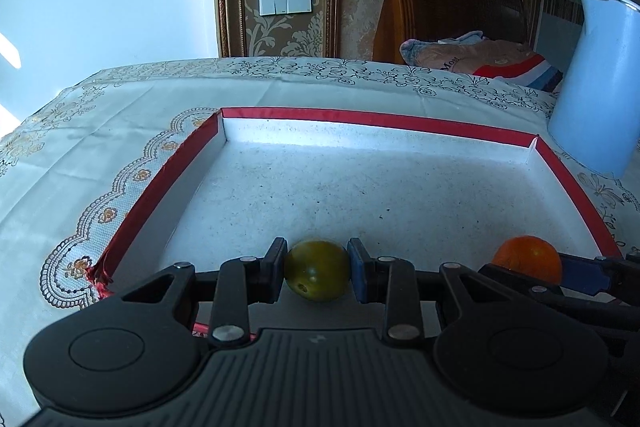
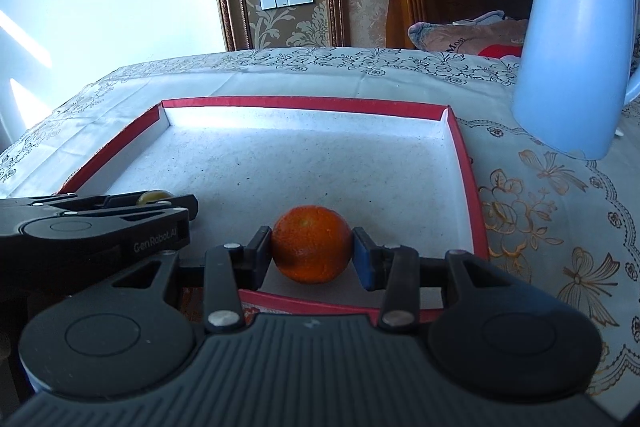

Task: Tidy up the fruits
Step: 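Lift the citrus with the left gripper while the right gripper carries the orange into the tray, then open the left gripper releasing the citrus while the right gripper releases the orange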

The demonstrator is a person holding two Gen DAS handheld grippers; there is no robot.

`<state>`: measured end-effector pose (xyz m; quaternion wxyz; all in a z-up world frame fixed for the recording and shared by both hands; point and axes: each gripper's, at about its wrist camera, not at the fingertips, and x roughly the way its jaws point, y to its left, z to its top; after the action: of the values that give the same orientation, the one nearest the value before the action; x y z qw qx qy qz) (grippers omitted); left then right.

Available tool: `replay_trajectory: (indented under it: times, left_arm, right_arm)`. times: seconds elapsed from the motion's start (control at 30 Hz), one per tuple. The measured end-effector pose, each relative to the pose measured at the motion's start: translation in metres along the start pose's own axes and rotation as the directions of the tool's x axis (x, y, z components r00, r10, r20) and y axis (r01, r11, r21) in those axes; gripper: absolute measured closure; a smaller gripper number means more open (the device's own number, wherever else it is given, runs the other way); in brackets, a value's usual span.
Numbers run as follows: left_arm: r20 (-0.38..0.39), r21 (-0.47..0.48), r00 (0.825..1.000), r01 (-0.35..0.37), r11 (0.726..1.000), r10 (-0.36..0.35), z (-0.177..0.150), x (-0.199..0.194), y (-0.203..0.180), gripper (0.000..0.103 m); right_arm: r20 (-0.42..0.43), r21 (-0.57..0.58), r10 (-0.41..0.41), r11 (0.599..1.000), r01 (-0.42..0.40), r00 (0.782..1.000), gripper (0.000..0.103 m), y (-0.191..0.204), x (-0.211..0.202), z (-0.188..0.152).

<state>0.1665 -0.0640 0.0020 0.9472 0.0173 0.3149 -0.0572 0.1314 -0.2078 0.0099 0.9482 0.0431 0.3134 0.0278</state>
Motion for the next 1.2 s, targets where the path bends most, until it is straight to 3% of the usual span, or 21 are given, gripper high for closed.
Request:
replay_trajectory:
  times: [0.3, 0.47, 0.77, 0.87, 1.0, 1.07, 1.2]
  left_arm:
    - [0.015, 0.021, 1.000, -0.020, 1.000, 0.019, -0.003, 0.002, -0.004, 0.070]
    - [0.018, -0.001, 0.998, -0.056, 0.998, 0.056, -0.004, 0.004, 0.001, 0.036]
    - [0.018, 0.003, 0.999, -0.033, 0.999, 0.033, -0.004, -0.002, 0.004, 0.035]
    - [0.024, -0.013, 1.000, -0.019, 1.000, 0.019, -0.004, -0.008, 0.006, 0.025]
    - [0.041, -0.011, 0.999, -0.008, 1.000, 0.008, -0.006, -0.016, 0.007, 0.024]
    - [0.041, -0.014, 0.999, 0.000, 1.000, 0.000, -0.007, -0.019, 0.009, 0.019]
    - [0.061, -0.021, 0.998, 0.000, 1.000, 0.001, -0.011, -0.030, 0.014, 0.019]
  right_arm:
    - [-0.015, 0.002, 0.010, 1.000, -0.010, 1.000, 0.063, 0.002, 0.004, -0.002]
    - [0.001, 0.010, 0.001, 1.000, -0.001, 1.000, 0.058, -0.001, 0.003, -0.003]
    - [0.024, 0.023, 0.004, 1.000, -0.005, 1.000, 0.056, -0.002, -0.006, -0.005]
    - [0.055, 0.029, 0.005, 1.000, -0.007, 0.998, 0.052, -0.003, -0.017, -0.007]
    - [0.096, 0.048, 0.011, 0.999, -0.015, 0.995, 0.052, -0.008, -0.034, -0.013]
    - [0.108, 0.056, 0.022, 0.998, -0.028, 0.994, 0.052, -0.011, -0.044, -0.016]
    - [0.139, 0.066, 0.031, 0.997, -0.041, 0.990, 0.040, -0.014, -0.065, -0.028]
